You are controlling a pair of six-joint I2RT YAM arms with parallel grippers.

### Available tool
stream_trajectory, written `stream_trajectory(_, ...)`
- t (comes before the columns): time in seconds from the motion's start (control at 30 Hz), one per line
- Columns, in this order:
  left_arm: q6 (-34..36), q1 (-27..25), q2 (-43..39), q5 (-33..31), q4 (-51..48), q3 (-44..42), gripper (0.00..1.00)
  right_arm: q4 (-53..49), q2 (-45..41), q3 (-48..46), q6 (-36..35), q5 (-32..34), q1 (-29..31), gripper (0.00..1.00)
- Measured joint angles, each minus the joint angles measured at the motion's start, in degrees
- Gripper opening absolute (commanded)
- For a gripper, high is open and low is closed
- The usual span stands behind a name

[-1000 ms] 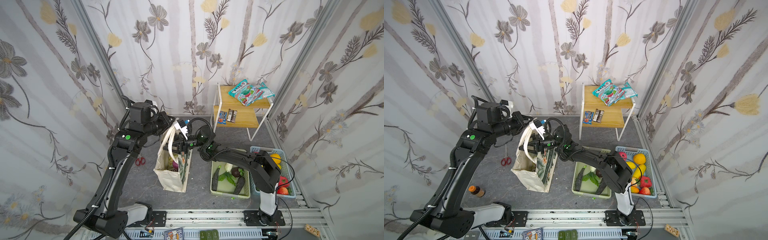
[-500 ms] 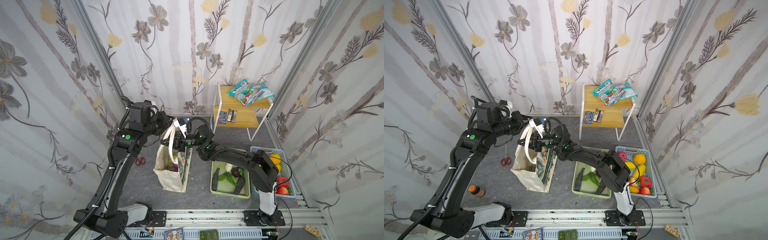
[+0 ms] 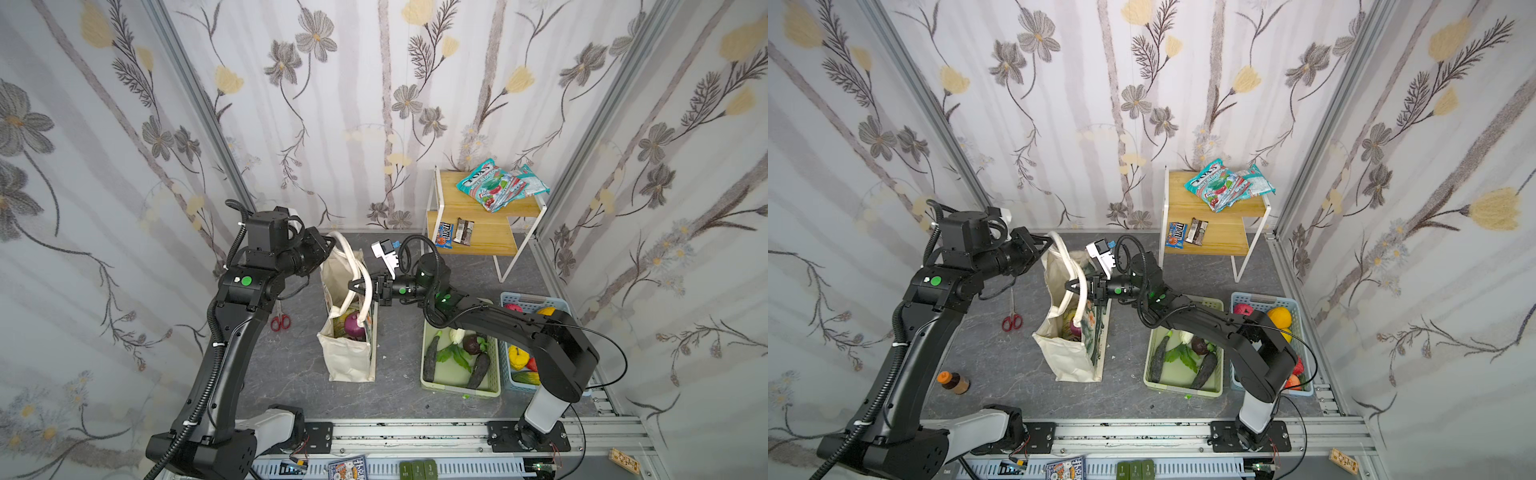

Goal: Place the food into the grocery bag and tie it

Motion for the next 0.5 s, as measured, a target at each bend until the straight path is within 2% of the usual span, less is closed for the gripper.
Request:
stream_trajectory(0.17, 2.49, 1.36, -0.63, 3.8, 2.29, -5.44, 0.0, -9.01, -5.25, -4.24, -1.31, 5.31, -3.54, 0.0)
stream_trajectory(0.37, 5.03, 1.99, -3.52, 6.14, 4.63, -13.64, 0.0, -22.27, -8.74, -2.01, -4.13, 13.11, -4.92, 0.0)
stream_trajectory(0.5, 5.57, 4.66, -5.62, 6.16, 5.29, -17.75, 0.0, -30.05, -10.97, -1.6, -5.4, 19.47, -6.08, 0.0)
